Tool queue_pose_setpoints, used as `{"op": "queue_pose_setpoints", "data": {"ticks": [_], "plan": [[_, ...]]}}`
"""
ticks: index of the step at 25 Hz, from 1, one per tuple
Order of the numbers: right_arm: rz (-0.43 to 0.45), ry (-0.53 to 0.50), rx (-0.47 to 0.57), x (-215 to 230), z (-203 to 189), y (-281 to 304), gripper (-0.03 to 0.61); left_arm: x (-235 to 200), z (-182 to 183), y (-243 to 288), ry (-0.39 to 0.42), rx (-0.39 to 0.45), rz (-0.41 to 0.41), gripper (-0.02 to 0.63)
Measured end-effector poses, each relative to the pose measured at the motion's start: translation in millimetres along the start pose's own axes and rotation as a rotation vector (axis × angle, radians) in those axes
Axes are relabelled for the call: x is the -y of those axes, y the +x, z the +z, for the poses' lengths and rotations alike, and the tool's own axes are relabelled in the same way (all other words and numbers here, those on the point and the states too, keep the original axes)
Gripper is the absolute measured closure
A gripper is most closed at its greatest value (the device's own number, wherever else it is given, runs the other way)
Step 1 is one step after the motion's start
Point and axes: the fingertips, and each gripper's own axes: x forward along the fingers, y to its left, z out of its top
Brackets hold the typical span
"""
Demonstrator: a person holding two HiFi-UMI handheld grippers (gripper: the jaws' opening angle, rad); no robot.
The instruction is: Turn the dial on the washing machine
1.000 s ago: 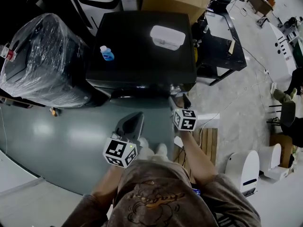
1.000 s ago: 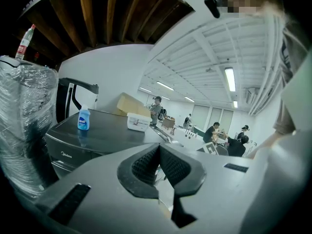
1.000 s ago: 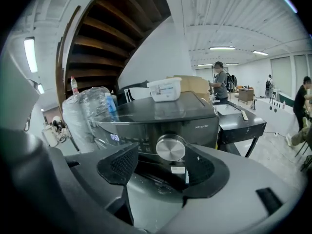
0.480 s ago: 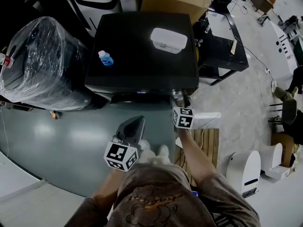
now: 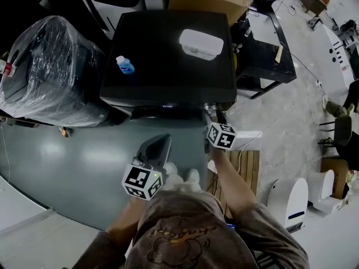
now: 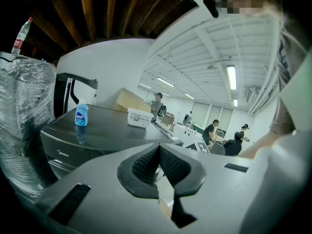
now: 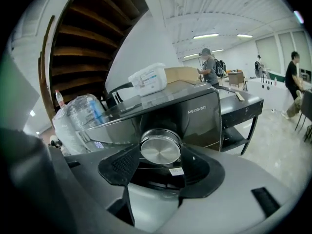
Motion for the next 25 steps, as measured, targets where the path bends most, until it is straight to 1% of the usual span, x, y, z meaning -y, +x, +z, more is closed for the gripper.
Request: {"op": "queue_pose_setpoints", "data": {"ticks": [4, 12, 17, 25], "plan": [[0.054, 0.110, 0.004, 0.8, 0.0, 0.4, 0.322, 2.7, -0.9, 1.3, -0.002, -0.003, 0.002, 0.621], [0.124, 0.277, 0.017, 2.6, -2.4, 1.7, 0.322, 8.5, -2.5, 3.1, -0.001, -0.002, 0.004, 0.621], [0.152, 0.374, 0.047, 2.9, 3.4, -0.5, 0.322, 11.8, -3.0, 3.2, 0.000, -0.002, 0.007, 0.621], [0.195, 0.596, 0.094, 6.3, 4.1, 0.9, 0.322, 13.8, -3.5, 2.3, -0.001, -0.004, 0.013, 0.621]]}}
